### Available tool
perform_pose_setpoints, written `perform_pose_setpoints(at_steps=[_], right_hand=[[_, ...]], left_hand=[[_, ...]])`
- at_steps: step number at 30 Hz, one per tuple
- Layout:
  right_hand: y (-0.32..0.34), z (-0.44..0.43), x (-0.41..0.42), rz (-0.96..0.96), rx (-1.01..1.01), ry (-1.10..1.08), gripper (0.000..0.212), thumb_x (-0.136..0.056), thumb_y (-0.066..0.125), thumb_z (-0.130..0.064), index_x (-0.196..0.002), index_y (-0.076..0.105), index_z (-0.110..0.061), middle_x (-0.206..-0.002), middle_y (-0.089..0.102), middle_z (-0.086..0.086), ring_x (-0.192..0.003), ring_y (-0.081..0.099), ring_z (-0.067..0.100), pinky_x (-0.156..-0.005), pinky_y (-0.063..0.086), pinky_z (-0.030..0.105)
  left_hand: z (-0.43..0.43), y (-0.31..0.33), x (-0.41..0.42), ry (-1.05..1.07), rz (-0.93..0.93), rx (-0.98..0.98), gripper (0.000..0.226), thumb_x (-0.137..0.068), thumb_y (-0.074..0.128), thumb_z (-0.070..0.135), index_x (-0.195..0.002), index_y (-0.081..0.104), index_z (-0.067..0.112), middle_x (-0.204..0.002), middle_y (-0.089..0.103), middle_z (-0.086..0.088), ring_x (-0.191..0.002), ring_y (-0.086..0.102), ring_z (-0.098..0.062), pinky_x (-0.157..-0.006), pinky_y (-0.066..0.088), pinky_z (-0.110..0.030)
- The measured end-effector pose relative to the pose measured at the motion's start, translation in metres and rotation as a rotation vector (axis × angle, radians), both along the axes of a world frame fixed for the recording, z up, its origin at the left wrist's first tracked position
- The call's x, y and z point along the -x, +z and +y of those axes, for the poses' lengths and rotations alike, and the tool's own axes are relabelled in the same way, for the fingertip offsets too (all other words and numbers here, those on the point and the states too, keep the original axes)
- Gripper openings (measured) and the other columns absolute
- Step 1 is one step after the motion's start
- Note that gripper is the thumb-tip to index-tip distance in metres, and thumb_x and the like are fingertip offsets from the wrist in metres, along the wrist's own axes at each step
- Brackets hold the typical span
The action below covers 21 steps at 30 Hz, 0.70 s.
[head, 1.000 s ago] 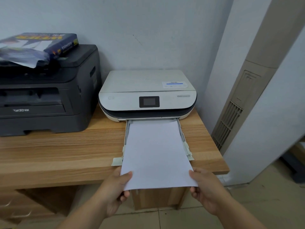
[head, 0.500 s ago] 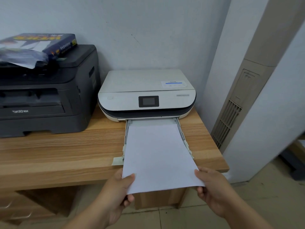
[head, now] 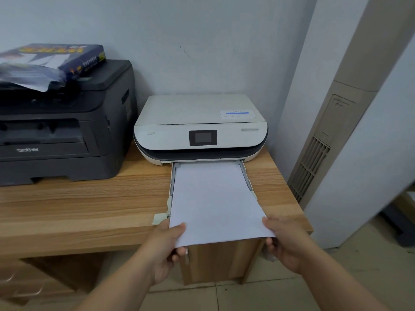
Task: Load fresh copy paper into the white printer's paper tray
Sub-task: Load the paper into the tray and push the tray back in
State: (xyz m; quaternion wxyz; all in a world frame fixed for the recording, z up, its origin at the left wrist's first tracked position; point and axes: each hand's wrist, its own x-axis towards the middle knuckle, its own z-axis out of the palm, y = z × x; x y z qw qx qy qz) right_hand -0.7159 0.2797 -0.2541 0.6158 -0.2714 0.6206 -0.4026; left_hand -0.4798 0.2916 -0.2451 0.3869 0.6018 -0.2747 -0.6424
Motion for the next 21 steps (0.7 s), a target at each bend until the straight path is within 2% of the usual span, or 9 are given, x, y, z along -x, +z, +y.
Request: perform_pose_setpoints(at_steps=[2,6,9,13,15,17,19,21], right_hand=[[-0.004,-0.004,-0.001,0.011,0.005,0.01,0.021,-0.097,0.043,-0.015,-0.113,0.056,-0.011,-0.067,0.053,0.003,-0.031,0.042,0.003,-0.032,0.036,0.016],[-0.008,-0.013,-0.004,0.053,-0.013,0.024,0.029,-0.097,0.042,-0.018,-0.123,0.052,-0.011,-0.076,0.056,0.004,-0.039,0.043,0.005,-0.037,0.038,0.018],[-0.008,-0.022,-0.007,0.065,-0.029,0.026,0.034,-0.097,0.042,-0.019,-0.131,0.048,-0.012,-0.081,0.056,0.005,-0.045,0.043,0.007,-0.038,0.038,0.018],[-0.003,-0.032,-0.011,0.081,-0.039,0.028,0.039,-0.098,0.042,-0.02,-0.136,0.041,-0.012,-0.089,0.055,0.007,-0.054,0.044,0.01,-0.043,0.04,0.019],[-0.002,-0.037,-0.014,0.085,-0.037,0.024,0.037,-0.098,0.042,-0.02,-0.134,0.043,-0.013,-0.088,0.055,0.006,-0.054,0.043,0.01,-0.045,0.039,0.02],[-0.003,-0.04,-0.016,0.096,-0.023,0.023,0.035,-0.098,0.041,-0.022,-0.131,0.046,-0.013,-0.086,0.055,0.005,-0.054,0.044,0.01,-0.044,0.04,0.02],[-0.004,-0.04,-0.016,0.114,0.014,0.048,0.035,-0.098,0.041,-0.023,-0.129,0.049,-0.009,-0.08,0.055,0.005,-0.054,0.046,0.011,-0.045,0.041,0.02],[-0.004,-0.037,-0.012,0.141,0.068,0.087,0.039,-0.096,0.046,-0.02,-0.134,0.044,-0.007,-0.08,0.057,0.006,-0.058,0.051,0.013,-0.051,0.046,0.023]], left_hand=[[-0.005,-0.002,-0.002,0.001,0.021,-0.019,0.014,-0.095,0.048,0.019,-0.104,0.057,0.015,-0.065,0.057,0.0,-0.029,0.038,-0.005,-0.029,0.025,-0.012],[-0.014,-0.006,-0.011,0.01,0.057,-0.041,0.013,-0.094,0.05,0.021,-0.094,0.059,0.011,-0.049,0.059,0.003,-0.031,0.045,-0.006,-0.03,0.031,-0.012],[-0.02,-0.005,-0.018,0.014,0.074,-0.023,0.016,-0.094,0.049,0.017,-0.091,0.06,0.006,-0.048,0.061,-0.003,-0.039,0.052,-0.009,-0.032,0.039,-0.014],[-0.029,0.0,-0.027,0.021,0.125,0.008,0.016,-0.091,0.051,0.004,-0.104,0.057,-0.002,-0.076,0.07,-0.013,-0.049,0.067,-0.014,-0.04,0.05,-0.016],[-0.032,0.001,-0.029,0.006,0.098,0.031,0.026,-0.088,0.053,-0.002,-0.113,0.049,0.003,-0.092,0.068,-0.017,-0.057,0.07,-0.015,-0.045,0.053,-0.017],[-0.034,0.0,-0.032,-0.016,0.045,0.059,0.036,-0.086,0.055,-0.007,-0.116,0.046,0.009,-0.099,0.066,-0.019,-0.06,0.071,-0.014,-0.048,0.054,-0.017],[-0.036,-0.002,-0.033,-0.048,-0.004,0.081,0.034,-0.085,0.055,-0.009,-0.115,0.05,0.008,-0.104,0.063,-0.019,-0.059,0.07,-0.011,-0.05,0.054,-0.015],[-0.037,-0.004,-0.034,-0.079,-0.059,0.111,0.03,-0.084,0.056,-0.009,-0.11,0.054,0.007,-0.104,0.062,-0.017,-0.057,0.069,-0.009,-0.051,0.053,-0.014]])
